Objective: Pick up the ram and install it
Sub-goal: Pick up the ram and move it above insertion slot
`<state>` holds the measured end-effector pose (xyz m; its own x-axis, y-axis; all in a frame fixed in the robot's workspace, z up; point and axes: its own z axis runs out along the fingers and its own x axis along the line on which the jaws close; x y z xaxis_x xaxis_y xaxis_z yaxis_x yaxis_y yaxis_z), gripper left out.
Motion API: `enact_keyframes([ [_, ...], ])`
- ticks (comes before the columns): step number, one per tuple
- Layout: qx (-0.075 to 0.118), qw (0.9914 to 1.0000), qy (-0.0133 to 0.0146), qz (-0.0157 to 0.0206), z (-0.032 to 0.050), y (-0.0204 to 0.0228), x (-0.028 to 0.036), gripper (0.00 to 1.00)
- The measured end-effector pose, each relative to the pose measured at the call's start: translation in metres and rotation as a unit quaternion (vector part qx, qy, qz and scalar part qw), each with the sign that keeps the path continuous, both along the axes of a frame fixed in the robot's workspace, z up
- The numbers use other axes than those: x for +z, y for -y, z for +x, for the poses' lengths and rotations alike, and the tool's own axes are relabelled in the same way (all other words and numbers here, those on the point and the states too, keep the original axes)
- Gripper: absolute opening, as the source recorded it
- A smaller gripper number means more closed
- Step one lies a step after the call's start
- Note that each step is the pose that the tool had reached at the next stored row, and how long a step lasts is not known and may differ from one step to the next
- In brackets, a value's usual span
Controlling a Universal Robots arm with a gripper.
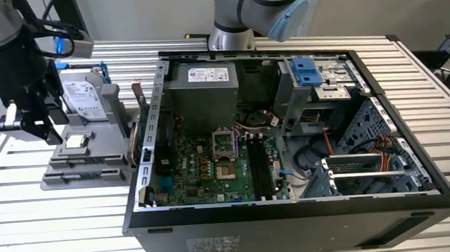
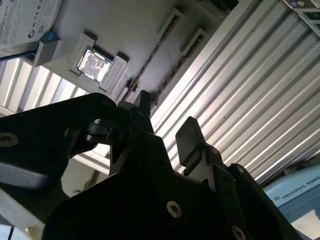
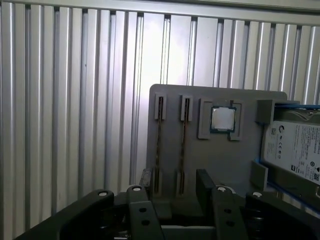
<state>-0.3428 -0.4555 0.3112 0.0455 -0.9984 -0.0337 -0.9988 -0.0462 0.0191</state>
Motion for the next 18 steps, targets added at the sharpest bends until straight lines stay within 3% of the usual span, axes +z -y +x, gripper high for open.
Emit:
enact_keyframes([
  [18, 0.0, 1.0, 0.0004, 0.0001, 0.0006, 0.0001, -0.0326, 1.0],
])
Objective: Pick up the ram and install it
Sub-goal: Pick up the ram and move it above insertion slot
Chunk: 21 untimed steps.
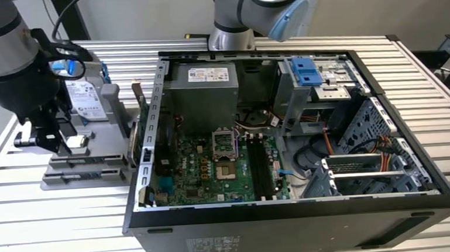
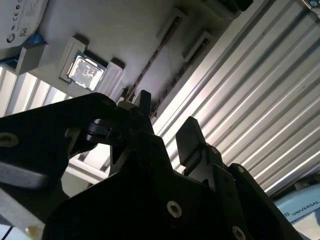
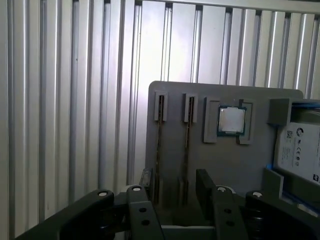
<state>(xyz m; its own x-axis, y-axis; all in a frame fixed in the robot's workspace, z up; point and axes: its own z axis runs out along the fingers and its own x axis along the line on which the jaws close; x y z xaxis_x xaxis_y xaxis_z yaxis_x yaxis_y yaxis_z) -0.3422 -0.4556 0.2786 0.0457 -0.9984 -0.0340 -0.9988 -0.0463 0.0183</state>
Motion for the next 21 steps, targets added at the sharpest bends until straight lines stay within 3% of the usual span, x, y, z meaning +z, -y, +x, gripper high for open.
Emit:
enact_keyframes([
  [14, -0.001, 1.0, 0.0007, -0.0001, 0.0012, 0.0007, -0.0254, 1.0],
  [21, -0.005, 0.99999, 0.0007, 0.0, 0.0011, 0.0066, -0.0382, 1.0],
])
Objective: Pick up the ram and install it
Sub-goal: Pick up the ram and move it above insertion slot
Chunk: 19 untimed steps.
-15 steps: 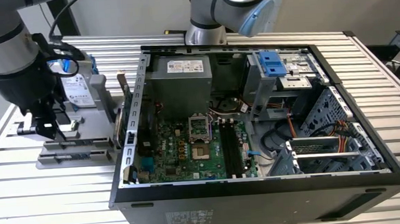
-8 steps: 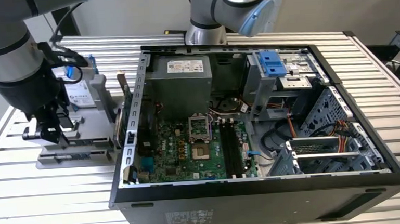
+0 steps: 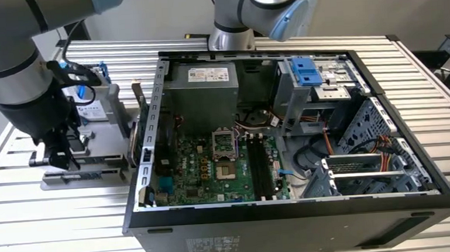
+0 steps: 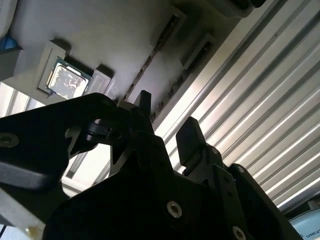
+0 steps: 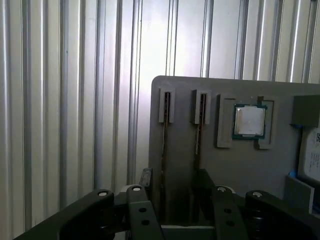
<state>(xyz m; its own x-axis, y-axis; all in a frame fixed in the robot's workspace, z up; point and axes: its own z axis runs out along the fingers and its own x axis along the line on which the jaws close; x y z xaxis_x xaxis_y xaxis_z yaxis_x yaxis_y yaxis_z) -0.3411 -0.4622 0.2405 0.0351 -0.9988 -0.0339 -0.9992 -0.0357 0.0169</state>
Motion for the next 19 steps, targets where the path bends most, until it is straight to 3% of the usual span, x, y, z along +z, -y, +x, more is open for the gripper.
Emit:
enact_keyframes([
  [8, -0.008, 0.99997, 0.0001, 0.0, 0.0, 0.007, -0.0146, 1.0],
  [19, -0.014, 0.9999, 0.0001, 0.0001, 0.0004, 0.0074, -0.0347, 1.0],
])
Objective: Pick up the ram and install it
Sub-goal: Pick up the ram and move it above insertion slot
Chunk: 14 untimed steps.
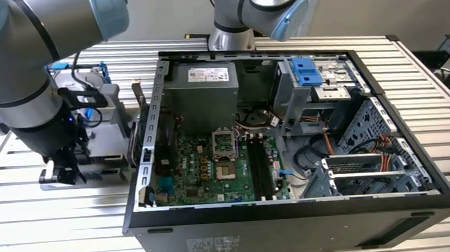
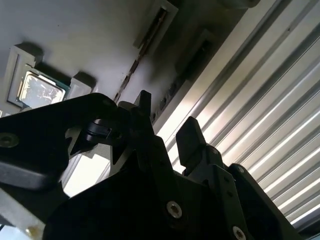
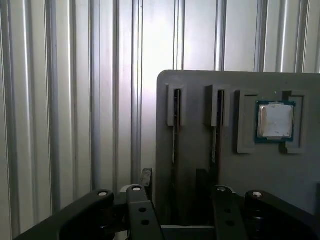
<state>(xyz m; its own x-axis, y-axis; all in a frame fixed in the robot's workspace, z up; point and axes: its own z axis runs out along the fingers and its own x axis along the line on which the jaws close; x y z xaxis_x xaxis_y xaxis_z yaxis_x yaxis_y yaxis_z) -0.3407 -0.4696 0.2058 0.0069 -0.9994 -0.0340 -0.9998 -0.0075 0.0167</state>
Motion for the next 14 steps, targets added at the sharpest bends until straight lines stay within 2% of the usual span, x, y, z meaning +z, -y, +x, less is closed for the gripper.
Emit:
enact_keyframes([
  [5, 0.0, 1.0, -0.0001, 0.0, 0.0, -0.0008, -0.0084, 1.0],
  [10, 0.0, 1.0, 0.0, 0.0011, 0.0001, -0.003, -0.0142, 1.0],
  [14, 0.0, 1.0, -0.0001, 0.001, 0.0, -0.003, -0.0152, 1.0],
])
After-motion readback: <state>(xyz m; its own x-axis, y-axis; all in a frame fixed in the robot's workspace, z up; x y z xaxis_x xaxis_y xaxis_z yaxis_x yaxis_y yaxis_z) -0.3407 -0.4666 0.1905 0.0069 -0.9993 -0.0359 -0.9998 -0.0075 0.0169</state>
